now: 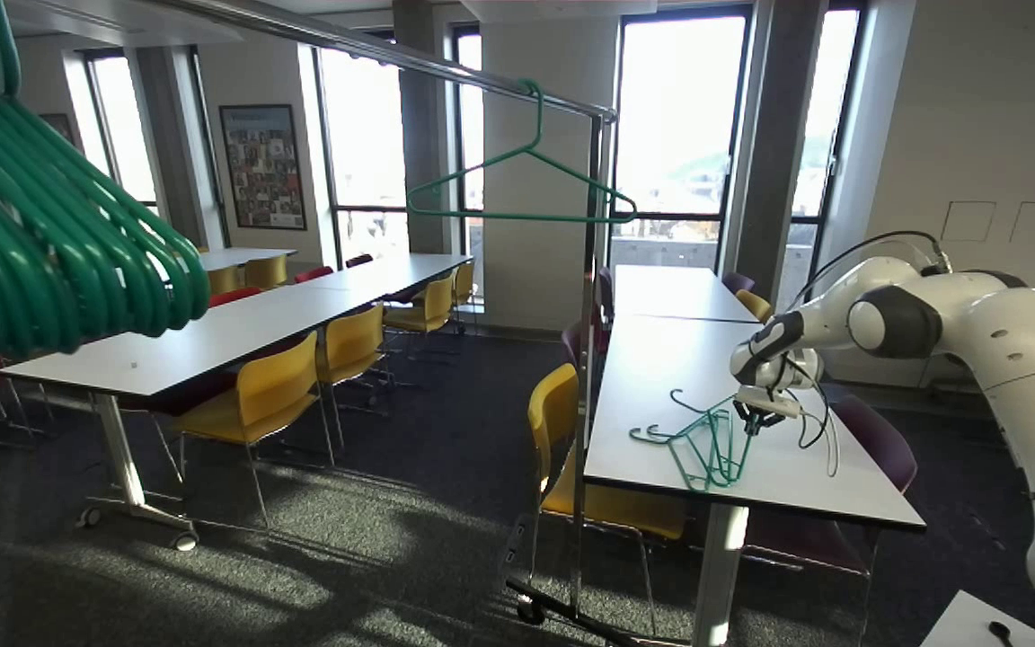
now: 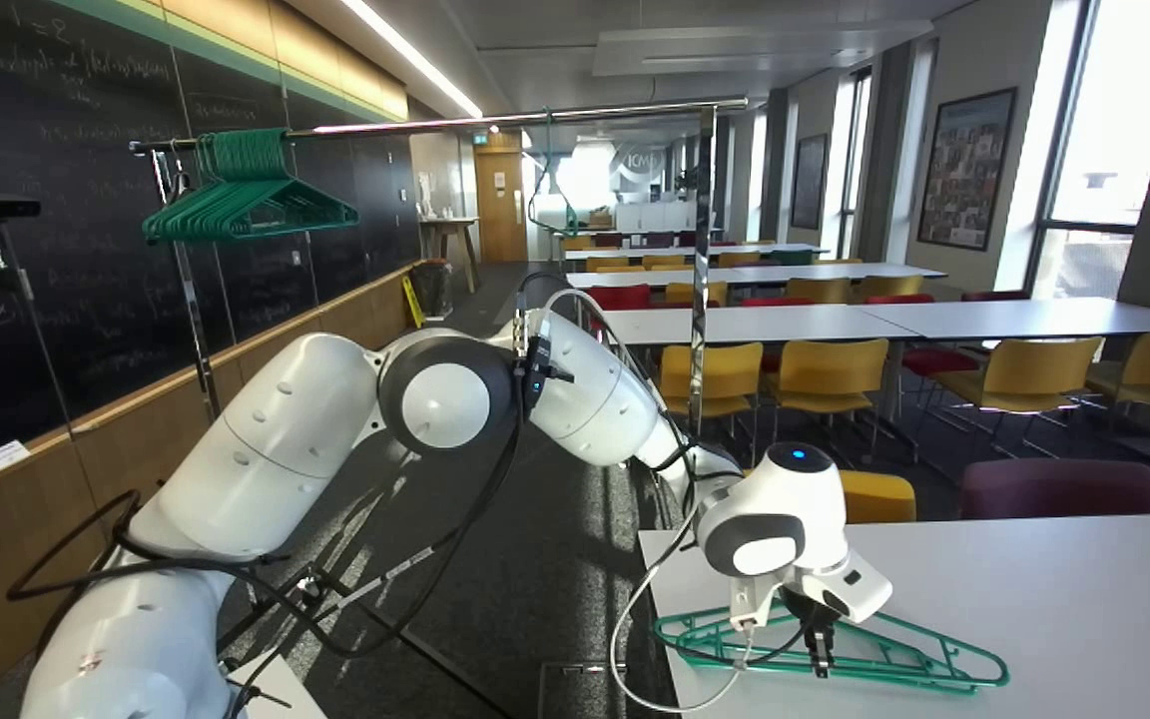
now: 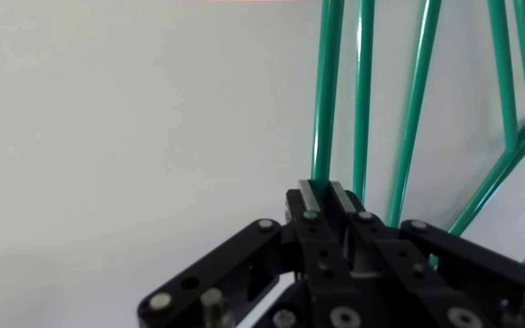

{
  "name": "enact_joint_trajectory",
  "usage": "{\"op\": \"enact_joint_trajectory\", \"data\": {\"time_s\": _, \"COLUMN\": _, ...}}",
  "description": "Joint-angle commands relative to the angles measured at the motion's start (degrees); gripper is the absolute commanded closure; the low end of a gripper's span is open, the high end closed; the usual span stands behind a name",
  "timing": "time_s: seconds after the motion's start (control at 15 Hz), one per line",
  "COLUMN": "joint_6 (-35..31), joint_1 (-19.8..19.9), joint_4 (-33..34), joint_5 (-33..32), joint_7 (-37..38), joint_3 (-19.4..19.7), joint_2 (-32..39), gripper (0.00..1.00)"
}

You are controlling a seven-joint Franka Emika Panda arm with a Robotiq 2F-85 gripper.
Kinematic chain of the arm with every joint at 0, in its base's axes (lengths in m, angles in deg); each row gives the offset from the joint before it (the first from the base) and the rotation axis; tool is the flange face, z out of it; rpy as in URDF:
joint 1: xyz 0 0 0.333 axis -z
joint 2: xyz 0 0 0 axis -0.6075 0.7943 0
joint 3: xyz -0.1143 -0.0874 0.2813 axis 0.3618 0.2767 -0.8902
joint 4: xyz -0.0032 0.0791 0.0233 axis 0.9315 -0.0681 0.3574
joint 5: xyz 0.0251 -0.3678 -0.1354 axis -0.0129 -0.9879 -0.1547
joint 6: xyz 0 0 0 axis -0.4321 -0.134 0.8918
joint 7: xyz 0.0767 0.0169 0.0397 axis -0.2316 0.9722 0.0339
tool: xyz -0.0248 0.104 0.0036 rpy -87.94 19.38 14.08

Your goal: Put one hanger on the cloth rack

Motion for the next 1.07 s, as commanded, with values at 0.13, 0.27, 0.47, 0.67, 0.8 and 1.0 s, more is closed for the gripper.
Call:
{"op": "enact_joint_trajectory", "data": {"time_s": 0.13, "joint_6": -6.4, "joint_1": 0.3, "joint_4": -12.7, "joint_5": 2.7, "joint_7": -6.9, "joint_3": -3.5, "joint_2": -10.2, "gripper": 0.97}}
{"op": "enact_joint_trajectory", "data": {"time_s": 0.27, "joint_6": -5.5, "joint_1": 2.4, "joint_4": -16.0, "joint_5": 5.2, "joint_7": -13.9, "joint_3": -7.7, "joint_2": -13.6, "gripper": 0.97}}
{"op": "enact_joint_trajectory", "data": {"time_s": 0.47, "joint_6": -2.7, "joint_1": 4.4, "joint_4": -19.5, "joint_5": 10.1, "joint_7": -22.8, "joint_3": -12.3, "joint_2": -17.9, "gripper": 0.97}}
{"op": "enact_joint_trajectory", "data": {"time_s": 0.67, "joint_6": -0.1, "joint_1": 4.8, "joint_4": -22.3, "joint_5": 14.0, "joint_7": -29.1, "joint_3": -14.0, "joint_2": -21.3, "gripper": 0.97}}
{"op": "enact_joint_trajectory", "data": {"time_s": 0.8, "joint_6": 1.0, "joint_1": 3.8, "joint_4": -24.0, "joint_5": 15.7, "joint_7": -31.1, "joint_3": -13.4, "joint_2": -23.3, "gripper": 0.97}}
{"op": "enact_joint_trajectory", "data": {"time_s": 1.0, "joint_6": -2.1, "joint_1": 1.6, "joint_4": -26.3, "joint_5": 18.2, "joint_7": -30.3, "joint_3": -12.8, "joint_2": -25.2, "gripper": 0.97}}
